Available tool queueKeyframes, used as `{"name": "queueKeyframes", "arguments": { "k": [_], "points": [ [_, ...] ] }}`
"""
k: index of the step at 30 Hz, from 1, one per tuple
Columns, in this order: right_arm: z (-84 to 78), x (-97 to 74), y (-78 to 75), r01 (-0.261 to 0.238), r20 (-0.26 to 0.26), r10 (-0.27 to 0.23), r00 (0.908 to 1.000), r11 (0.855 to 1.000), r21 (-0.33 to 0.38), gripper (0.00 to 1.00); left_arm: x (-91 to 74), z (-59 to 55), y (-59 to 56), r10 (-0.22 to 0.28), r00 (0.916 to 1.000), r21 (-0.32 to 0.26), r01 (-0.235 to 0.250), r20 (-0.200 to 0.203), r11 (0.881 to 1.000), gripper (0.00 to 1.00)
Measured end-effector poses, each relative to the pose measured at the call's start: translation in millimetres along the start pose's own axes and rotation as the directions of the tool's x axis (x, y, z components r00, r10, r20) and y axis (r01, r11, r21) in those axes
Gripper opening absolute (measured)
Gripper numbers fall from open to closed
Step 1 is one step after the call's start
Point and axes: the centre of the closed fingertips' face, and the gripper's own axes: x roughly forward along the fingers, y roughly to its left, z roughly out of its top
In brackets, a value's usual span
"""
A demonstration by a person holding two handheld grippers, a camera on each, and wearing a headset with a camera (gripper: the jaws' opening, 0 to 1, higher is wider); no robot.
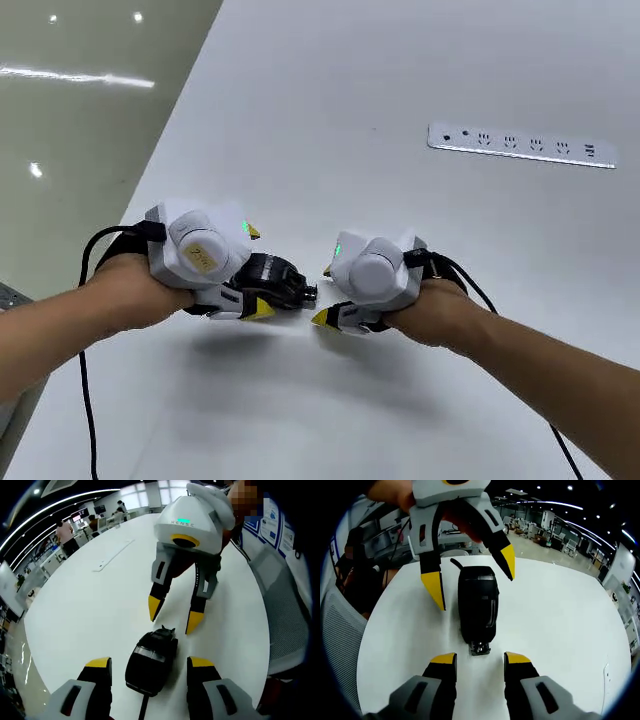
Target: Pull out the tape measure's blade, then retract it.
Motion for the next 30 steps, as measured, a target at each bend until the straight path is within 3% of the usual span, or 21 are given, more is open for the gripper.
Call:
{"name": "queueKeyframes", "arguments": {
  "k": [19, 30],
  "points": [
    [3.3, 8.5, -1.7, -0.012, 0.027, 0.012, 0.9996, 1.0, -0.018, 0.25, 12.8, 5.8, -5.0, -0.053, 0.9982, 0.129, 0.057, -0.028, 0.99, 0.46],
    [5.8, 11.2, 0.4, -0.022, 0.037, 0.023, 0.9991, 0.999, -0.028, 0.2, 14.1, 2.3, -4.8, -0.065, 0.9969, 0.146, 0.07, -0.044, 0.987, 0.39]
  ]
}}
